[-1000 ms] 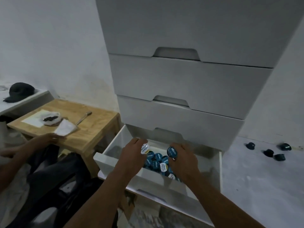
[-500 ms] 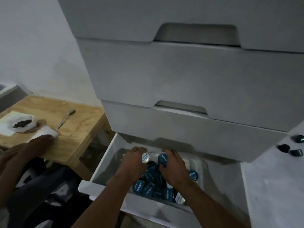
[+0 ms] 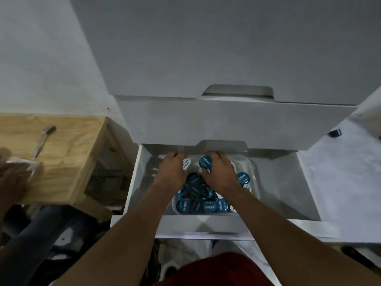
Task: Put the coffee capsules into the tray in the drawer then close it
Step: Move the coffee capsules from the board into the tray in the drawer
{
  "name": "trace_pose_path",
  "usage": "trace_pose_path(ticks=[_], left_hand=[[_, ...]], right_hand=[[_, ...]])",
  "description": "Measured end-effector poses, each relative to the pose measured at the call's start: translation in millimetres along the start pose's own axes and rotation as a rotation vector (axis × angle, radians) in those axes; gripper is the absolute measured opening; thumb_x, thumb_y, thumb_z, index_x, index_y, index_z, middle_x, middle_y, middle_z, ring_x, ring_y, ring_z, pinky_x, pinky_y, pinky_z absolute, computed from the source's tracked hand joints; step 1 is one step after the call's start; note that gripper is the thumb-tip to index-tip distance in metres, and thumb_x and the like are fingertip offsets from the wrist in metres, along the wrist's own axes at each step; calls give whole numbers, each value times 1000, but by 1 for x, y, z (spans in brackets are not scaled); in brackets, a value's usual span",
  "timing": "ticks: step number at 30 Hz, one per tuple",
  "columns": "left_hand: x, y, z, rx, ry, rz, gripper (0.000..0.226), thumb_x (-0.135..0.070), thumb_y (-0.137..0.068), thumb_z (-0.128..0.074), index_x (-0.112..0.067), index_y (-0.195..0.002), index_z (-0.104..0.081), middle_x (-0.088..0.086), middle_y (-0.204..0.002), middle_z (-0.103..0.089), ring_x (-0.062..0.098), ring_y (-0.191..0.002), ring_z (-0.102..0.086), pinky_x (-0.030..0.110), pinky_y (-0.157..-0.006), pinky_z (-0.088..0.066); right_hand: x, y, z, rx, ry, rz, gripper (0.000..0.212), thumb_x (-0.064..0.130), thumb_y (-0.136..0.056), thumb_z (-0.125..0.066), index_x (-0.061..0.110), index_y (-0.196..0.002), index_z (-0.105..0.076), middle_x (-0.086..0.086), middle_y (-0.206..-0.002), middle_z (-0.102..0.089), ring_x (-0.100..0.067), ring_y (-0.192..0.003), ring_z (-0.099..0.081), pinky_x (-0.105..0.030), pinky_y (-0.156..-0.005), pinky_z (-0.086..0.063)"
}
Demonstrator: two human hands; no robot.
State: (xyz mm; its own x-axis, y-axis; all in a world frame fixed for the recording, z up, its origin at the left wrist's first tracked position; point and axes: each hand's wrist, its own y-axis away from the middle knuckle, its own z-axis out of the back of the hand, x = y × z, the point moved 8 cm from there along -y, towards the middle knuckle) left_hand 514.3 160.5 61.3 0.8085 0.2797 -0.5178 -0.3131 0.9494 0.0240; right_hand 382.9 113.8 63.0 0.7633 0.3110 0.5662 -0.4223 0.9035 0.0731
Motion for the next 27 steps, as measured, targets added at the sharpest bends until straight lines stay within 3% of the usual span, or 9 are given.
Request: trace_pose_path(ticks=[13, 27], left_hand=[[7, -13, -4, -29, -140, -67, 26, -17, -81, -68, -16, -105, -59, 5, -109, -63, 25, -98, -58, 39, -87, -50], [3, -14, -12, -55, -198, -187, 17, -11, -79, -71, -14, -95, -66, 5, -99, -68, 24, -90, -61, 37, -77, -53]], right_hand=[[3, -19, -18, 32, 121, 75, 32, 11, -81, -66, 8, -112, -58, -11, -115, -56, -27, -105, -53, -32, -90, -44], [-6, -26, -30, 44, 79, 87, 30, 4, -81, -64, 8, -111, -63, -13, -112, -60, -29, -102, -57, -29, -88, -45]])
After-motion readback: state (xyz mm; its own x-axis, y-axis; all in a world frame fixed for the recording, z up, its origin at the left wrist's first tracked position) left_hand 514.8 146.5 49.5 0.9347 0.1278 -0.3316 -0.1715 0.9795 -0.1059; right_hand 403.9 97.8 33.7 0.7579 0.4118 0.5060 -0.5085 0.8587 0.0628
